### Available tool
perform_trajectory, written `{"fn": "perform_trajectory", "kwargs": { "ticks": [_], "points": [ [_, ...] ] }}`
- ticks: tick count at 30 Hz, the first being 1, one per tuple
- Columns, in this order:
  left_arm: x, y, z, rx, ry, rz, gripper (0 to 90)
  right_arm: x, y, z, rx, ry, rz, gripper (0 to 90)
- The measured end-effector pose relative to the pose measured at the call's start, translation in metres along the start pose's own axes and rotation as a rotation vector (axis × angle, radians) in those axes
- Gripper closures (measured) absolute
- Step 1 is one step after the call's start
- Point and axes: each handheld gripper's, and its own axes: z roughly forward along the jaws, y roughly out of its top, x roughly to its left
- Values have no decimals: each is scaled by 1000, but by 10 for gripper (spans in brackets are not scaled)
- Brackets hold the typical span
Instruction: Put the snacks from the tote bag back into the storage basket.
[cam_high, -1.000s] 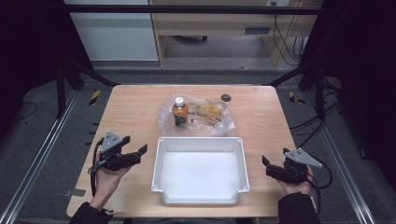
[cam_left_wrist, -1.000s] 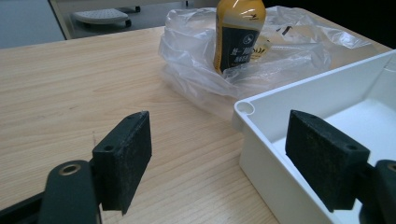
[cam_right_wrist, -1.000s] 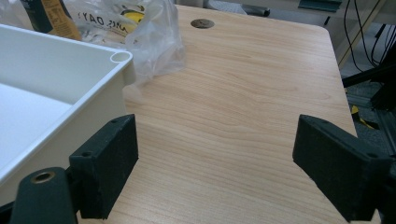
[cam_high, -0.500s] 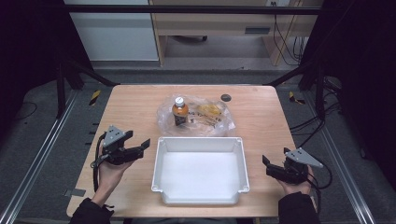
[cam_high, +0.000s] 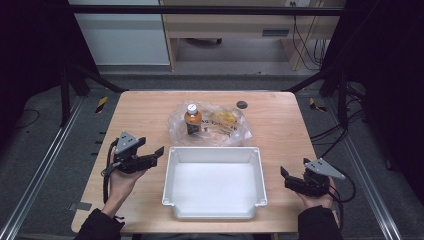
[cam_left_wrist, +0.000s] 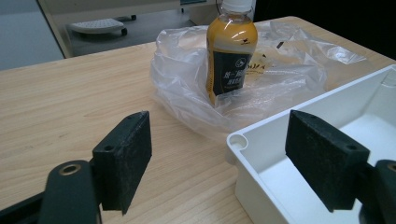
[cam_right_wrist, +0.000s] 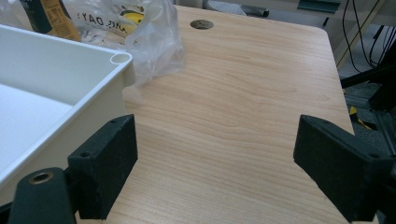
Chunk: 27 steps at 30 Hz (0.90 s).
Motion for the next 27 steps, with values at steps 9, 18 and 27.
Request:
{"fn": "perform_trajectory", "kwargs": {
  "ticks": [9,18,27],
  "points": [
    [-3,6,7,-5,-4,1,223,0,0,1,3,1,-2,134],
    [-8,12,14,-11,-7,2,224,0,0,1,4,2,0,133],
    [-13,17,23,-7,-14,12,226,0,0,1,3,4,4,133]
  ]
}}
